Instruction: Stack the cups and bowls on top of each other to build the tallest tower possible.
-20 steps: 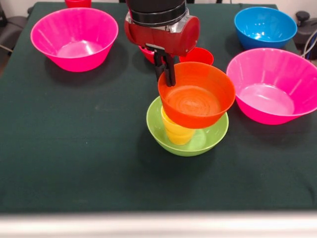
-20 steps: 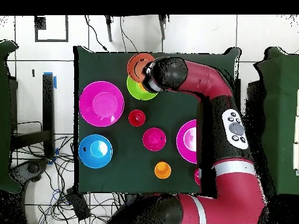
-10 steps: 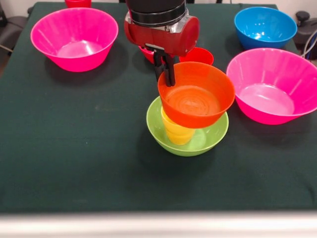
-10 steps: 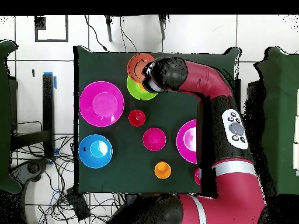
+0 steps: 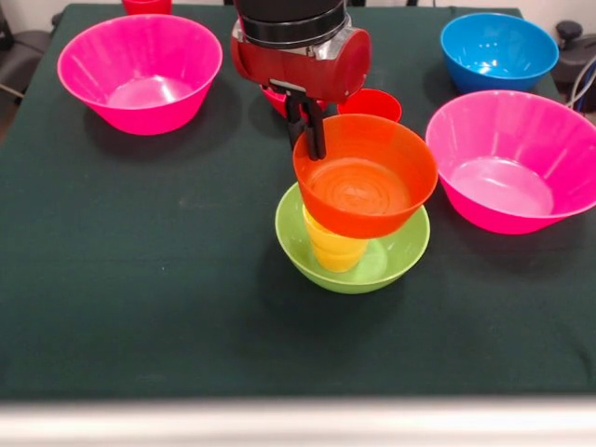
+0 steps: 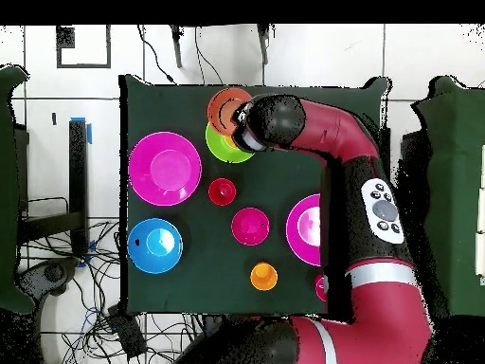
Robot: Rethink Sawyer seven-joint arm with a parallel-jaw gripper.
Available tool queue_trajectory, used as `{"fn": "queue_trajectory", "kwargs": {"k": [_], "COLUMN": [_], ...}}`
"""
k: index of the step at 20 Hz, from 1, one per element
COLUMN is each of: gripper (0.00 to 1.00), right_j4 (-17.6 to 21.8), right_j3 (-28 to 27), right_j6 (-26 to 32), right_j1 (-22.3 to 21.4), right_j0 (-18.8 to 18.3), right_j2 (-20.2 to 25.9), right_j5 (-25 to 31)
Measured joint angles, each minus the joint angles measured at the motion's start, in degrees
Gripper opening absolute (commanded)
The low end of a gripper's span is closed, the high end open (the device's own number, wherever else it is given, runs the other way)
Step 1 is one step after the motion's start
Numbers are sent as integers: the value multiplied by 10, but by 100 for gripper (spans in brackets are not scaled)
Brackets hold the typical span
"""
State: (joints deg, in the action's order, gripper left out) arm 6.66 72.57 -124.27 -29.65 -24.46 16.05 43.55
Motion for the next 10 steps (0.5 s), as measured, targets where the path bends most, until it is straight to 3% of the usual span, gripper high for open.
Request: {"fn": "queue_trajectory", "kwargs": {"k": [10], "gripper": [0], "right_j4": [3], "right_j3": [5], "right_j6": [0], "right_j1": [-1], "right_j0": [0], "right_j2": [0], "right_j5": [0]}}
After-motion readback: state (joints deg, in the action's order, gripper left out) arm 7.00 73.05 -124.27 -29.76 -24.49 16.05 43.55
